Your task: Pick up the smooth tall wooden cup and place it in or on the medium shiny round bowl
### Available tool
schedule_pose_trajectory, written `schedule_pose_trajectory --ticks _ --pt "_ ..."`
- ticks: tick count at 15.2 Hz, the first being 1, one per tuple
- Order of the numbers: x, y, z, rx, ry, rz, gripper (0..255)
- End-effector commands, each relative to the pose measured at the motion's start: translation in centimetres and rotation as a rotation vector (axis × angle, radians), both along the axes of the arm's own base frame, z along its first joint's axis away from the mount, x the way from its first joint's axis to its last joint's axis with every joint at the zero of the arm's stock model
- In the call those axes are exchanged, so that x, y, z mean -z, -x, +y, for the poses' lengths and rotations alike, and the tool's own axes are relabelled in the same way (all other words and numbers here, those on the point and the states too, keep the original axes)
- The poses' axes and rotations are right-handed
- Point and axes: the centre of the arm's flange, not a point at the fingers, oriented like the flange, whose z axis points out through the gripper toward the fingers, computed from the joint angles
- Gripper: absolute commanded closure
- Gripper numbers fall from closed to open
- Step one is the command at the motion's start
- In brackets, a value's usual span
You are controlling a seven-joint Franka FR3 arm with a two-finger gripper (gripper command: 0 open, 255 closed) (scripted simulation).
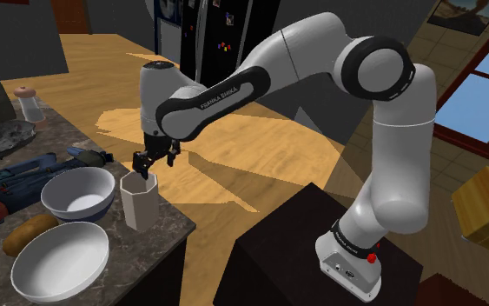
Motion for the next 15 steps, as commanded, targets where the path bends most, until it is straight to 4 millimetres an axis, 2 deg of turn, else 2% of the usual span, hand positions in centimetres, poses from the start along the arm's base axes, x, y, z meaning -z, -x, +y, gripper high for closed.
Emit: schedule_pose_trajectory --ticks 1,8,15 --pt "1.4 -0.5 1.2 -0.003 0.004 0.0 0" --pt "4.9 -0.5 1.2 -0.003 0.004 0.0 0" --pt "4.9 -0.5 1.2 -0.003 0.004 0.0 0"
